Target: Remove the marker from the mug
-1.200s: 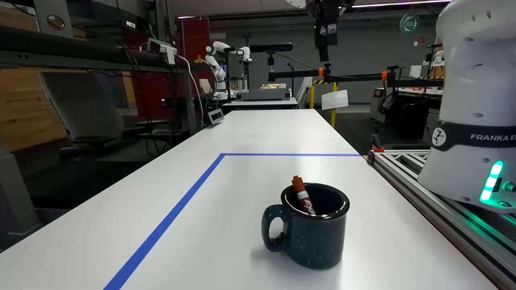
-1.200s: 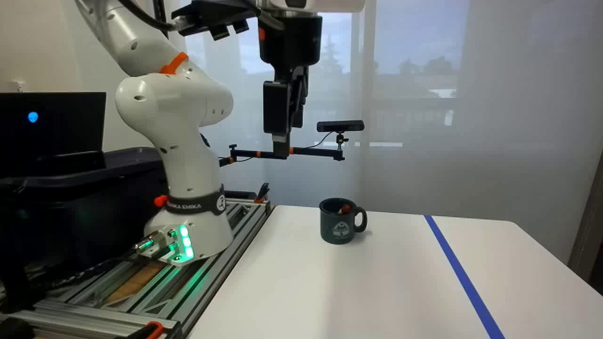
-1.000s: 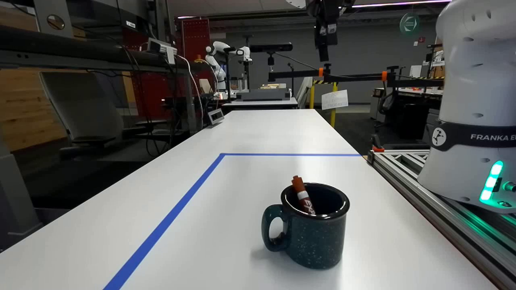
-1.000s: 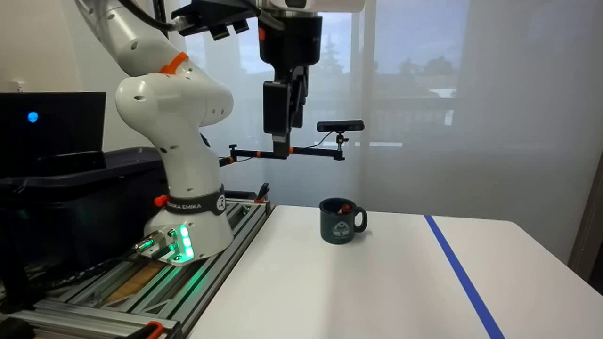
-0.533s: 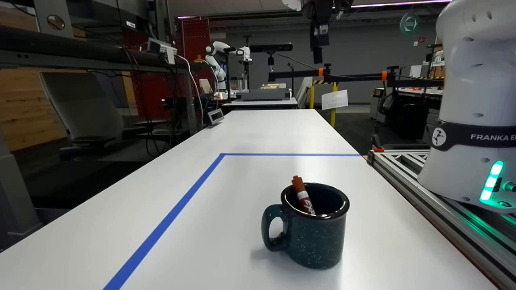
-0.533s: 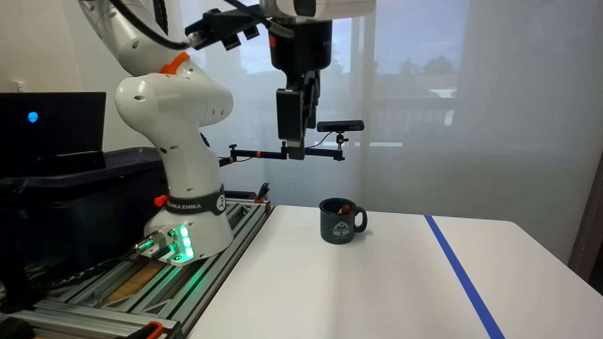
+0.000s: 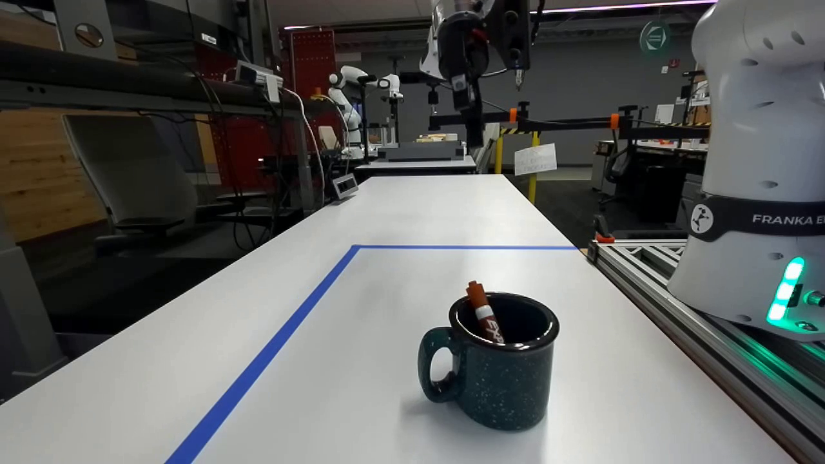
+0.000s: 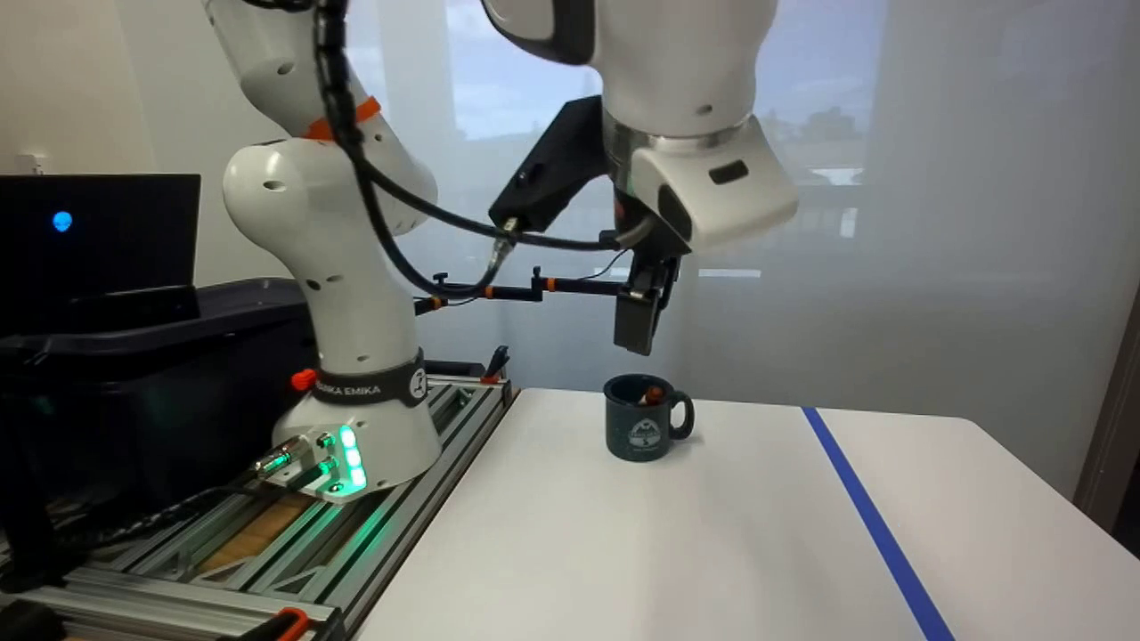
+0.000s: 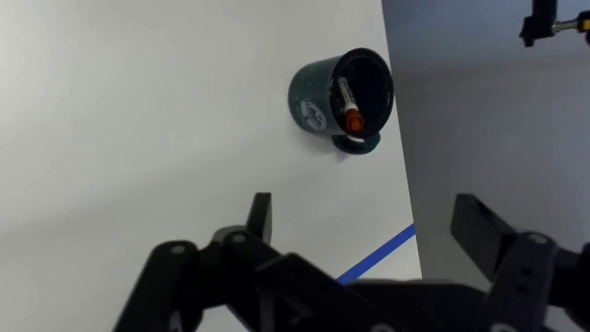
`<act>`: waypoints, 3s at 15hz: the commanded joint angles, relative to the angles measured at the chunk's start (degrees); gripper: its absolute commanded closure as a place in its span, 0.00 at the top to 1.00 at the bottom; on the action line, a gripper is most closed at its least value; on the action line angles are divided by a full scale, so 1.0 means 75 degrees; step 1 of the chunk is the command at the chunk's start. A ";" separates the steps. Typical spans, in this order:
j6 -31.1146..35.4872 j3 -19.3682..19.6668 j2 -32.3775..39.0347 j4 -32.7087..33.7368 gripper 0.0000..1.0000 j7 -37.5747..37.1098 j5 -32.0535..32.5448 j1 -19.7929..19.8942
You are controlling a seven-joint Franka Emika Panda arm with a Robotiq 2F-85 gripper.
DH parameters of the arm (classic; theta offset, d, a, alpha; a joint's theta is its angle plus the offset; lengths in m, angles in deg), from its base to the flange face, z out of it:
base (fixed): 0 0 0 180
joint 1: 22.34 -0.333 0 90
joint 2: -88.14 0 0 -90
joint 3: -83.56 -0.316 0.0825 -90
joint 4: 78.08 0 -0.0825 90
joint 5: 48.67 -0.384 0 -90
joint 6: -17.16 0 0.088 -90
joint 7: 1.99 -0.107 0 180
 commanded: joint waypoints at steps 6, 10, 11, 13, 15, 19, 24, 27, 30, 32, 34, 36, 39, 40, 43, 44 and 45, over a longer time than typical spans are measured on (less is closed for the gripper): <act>-0.1137 -0.0720 0.1108 0.0573 1.00 0.0233 -0.0445 0.0299; -0.1300 -0.0975 0.1711 0.0797 1.00 0.0006 -0.0566 0.0302; -0.1427 -0.1075 0.1976 0.0905 1.00 0.0025 -0.0654 0.0264; -0.1360 -0.1357 0.2416 0.1048 1.00 -0.0241 -0.0740 0.0229; -0.1313 -0.1622 0.2792 0.1220 1.00 -0.0525 -0.0862 0.0252; -0.0936 -0.2044 0.3202 0.1484 1.00 -0.1814 -0.1933 0.0255; -0.1042 -0.2094 0.3170 0.1363 1.00 -0.1326 -0.1453 0.0373; -0.1047 -0.2083 0.3240 0.1350 1.00 -0.1301 -0.1550 0.0422; -0.1297 -0.2072 0.3540 0.1429 1.00 -0.1196 -0.2040 0.0520; -0.1466 -0.2085 0.3628 0.1424 1.00 -0.1383 -0.2390 0.0562; -0.1935 -0.2095 0.3797 0.1489 1.00 -0.1621 -0.2778 0.0612; -0.2237 -0.2086 0.3873 0.1463 1.00 -0.2021 -0.3192 0.0625; -0.2250 -0.2042 0.3906 0.1389 1.00 -0.2707 -0.3576 0.0594; -0.2319 -0.2022 0.3947 0.1389 1.00 -0.2811 -0.3682 0.0622; -0.2319 -0.1967 0.3993 0.1343 1.00 -0.3405 -0.3548 0.0622; -0.2285 -0.1960 0.4025 0.1343 1.00 -0.3597 -0.3470 0.0613; -0.2329 -0.1952 0.4120 0.1378 1.00 -0.3776 -0.3356 0.0610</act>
